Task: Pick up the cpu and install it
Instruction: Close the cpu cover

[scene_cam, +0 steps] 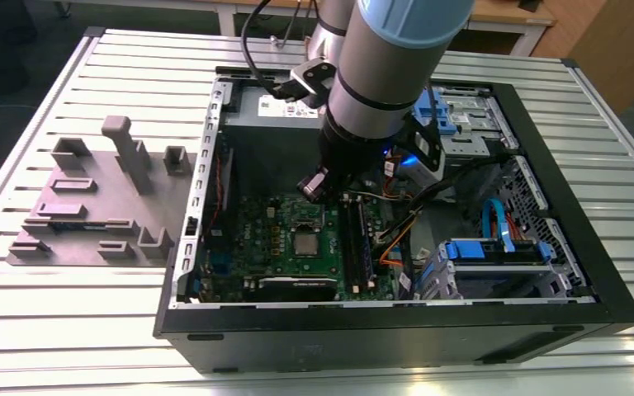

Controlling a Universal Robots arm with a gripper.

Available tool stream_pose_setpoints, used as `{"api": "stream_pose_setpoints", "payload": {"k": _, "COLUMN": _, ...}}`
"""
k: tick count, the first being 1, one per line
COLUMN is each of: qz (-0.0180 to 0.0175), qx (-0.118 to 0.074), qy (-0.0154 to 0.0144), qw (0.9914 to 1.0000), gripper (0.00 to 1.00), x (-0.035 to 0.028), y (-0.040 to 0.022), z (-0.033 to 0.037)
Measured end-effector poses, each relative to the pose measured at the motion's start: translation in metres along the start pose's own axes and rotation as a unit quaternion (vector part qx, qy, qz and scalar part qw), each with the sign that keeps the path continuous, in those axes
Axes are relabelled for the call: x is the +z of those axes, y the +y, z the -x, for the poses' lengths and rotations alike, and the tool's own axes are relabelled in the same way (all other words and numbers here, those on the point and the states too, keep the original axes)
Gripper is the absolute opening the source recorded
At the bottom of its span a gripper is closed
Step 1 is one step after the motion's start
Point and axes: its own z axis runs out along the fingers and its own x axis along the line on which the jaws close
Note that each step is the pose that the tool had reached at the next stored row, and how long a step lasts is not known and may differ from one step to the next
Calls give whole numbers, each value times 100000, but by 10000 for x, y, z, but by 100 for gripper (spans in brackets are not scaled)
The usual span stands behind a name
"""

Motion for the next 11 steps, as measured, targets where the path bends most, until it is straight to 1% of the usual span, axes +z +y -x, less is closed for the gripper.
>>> {"api": "stream_pose_setpoints", "payload": {"k": 11, "qz": -7, "qx": 1, "qy": 8, "qw": 100000, "gripper": 11, "x": -4, "y": -28, "z": -24}}
